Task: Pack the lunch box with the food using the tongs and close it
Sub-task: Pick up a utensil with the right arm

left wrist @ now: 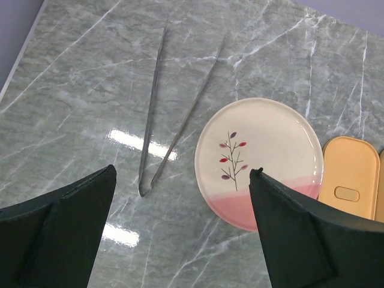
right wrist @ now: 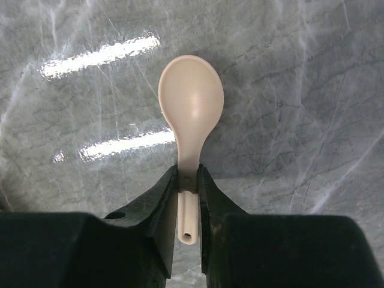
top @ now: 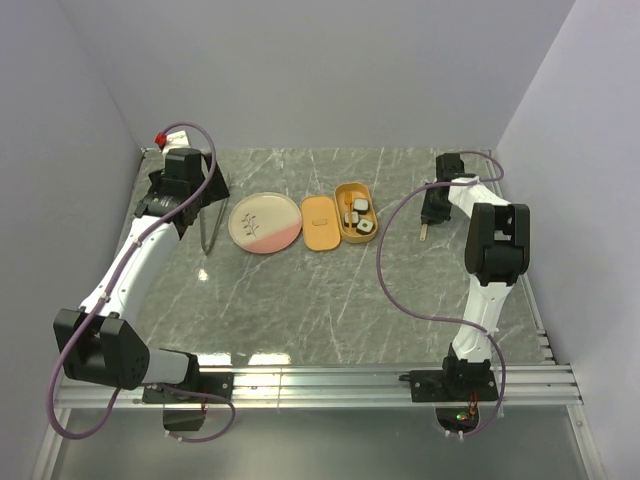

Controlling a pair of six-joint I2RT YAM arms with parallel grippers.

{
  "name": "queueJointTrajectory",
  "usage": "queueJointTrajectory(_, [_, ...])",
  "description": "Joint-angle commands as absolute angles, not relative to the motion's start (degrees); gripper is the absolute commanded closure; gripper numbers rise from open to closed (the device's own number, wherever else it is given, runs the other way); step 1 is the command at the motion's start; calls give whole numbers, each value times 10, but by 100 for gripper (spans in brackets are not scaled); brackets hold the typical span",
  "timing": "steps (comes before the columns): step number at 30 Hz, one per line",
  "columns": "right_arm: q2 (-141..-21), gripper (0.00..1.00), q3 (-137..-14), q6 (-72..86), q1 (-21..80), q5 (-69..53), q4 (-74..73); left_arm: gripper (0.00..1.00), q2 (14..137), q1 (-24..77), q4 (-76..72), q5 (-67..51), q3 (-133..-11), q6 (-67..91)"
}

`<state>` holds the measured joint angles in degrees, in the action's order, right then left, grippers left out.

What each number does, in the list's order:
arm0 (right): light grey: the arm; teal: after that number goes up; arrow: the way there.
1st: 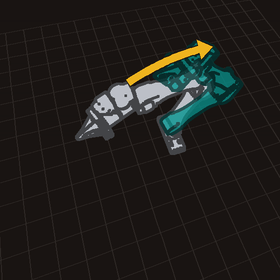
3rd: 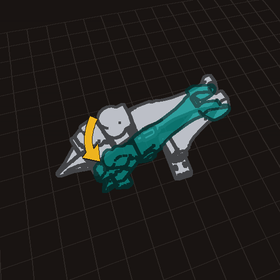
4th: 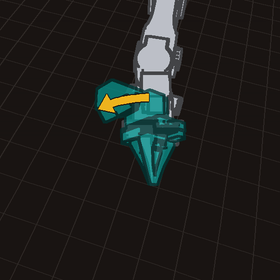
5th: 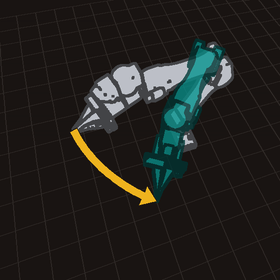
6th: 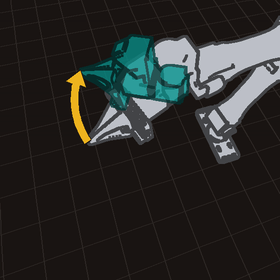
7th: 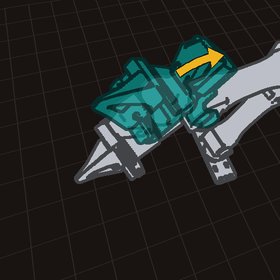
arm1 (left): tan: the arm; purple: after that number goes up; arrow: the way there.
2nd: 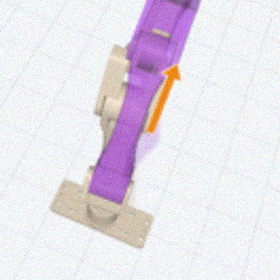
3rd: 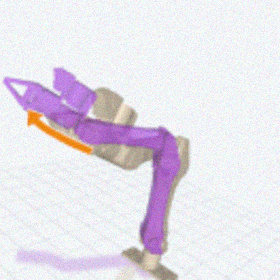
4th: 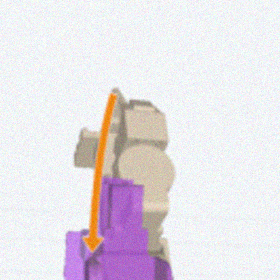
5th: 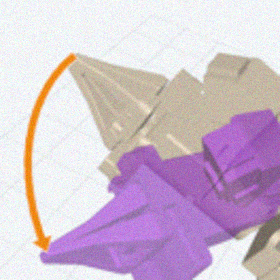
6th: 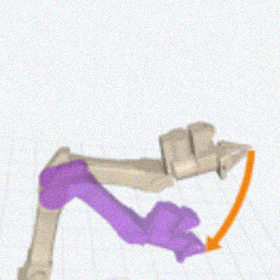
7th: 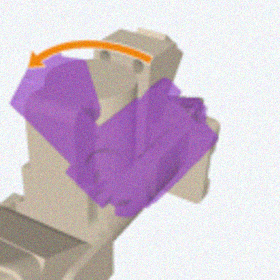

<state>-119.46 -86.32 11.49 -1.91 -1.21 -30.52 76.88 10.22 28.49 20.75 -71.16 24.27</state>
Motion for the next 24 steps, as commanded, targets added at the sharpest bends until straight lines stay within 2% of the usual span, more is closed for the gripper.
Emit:
queueJointTrajectory(1, [-1202, 93, -871, 115, -23, 7, -330, 0, 773, 102, 267, 200, -735, 242])
queueJointTrajectory(7, [-1177, 100, -898, 112, -23, 3, -344, 0, 776, 102, 261, 197, -731, 239])
queueJointTrajectory(19, [-1129, 100, -936, 110, -3, -33, -365, 0, 785, 102, 250, 183, -725, 231])
queueJointTrajectory(24, [-1112, 100, -963, 112, 53, -48, -372, 1, 786, 102, 249, 181, -724, 230])
